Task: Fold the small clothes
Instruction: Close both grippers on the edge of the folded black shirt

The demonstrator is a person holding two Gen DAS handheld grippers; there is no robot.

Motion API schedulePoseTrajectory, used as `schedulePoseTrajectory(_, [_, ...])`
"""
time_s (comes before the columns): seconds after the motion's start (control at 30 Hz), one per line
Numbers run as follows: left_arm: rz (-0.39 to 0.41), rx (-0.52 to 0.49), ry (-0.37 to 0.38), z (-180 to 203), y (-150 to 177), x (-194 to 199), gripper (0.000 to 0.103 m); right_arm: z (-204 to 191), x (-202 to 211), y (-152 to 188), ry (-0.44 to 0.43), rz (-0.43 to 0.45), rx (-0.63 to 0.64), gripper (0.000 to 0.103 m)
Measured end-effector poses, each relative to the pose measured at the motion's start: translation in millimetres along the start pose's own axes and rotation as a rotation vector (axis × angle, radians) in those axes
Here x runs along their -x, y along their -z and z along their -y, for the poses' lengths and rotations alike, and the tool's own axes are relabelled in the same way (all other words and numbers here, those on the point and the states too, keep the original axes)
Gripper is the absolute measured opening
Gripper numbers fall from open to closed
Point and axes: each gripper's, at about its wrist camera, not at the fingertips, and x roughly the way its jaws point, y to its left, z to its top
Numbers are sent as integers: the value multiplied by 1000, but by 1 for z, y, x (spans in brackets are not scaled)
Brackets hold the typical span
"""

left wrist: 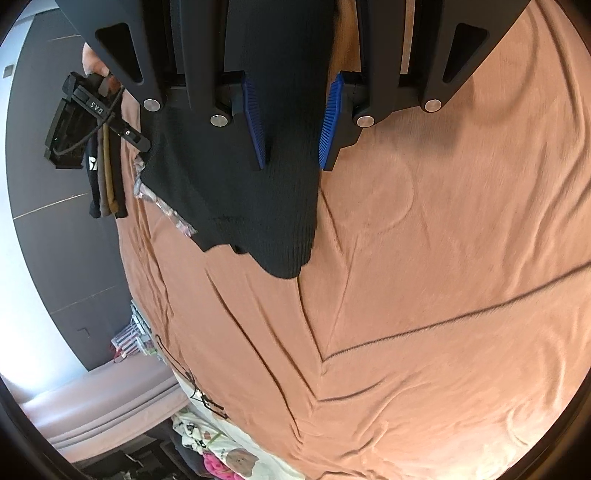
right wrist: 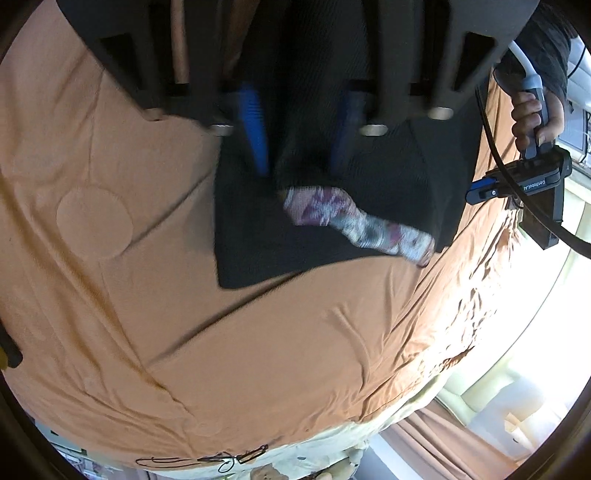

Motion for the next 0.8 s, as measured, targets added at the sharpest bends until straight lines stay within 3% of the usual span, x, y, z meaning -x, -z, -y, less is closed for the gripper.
schedulePoseTrajectory(0.1, [3, -14, -17, 3, -5, -5, 31, 4, 6, 0, -5, 31, -7, 2])
schedulePoseTrajectory(0.23, [1, -20, -40, 4, -7, -10, 31, 0, 18, 13, 71, 89, 16, 2])
schedulePoseTrajectory(0.37, [-6, -8, -25, 1, -7, -9, 31, -3, 22, 24, 87, 58, -2, 12])
schedulePoseTrajectory(0.43, [-13, 1, 0, -1, -6, -9, 31, -1, 28, 28, 57, 56, -14, 36])
schedulePoseTrajectory(0.47, [-18, 6, 15, -1, -6, -9, 31, 1, 31, 28, 46, 56, -25, 59])
schedulePoseTrajectory(0.5, [-22, 10, 23, -2, -5, -9, 31, 4, 34, 31, 40, 63, -40, 65])
schedulePoseTrajectory(0.8, [-59, 51, 112, -11, -8, -26, 31, 52, 13, 32, -179, -39, -189, 65])
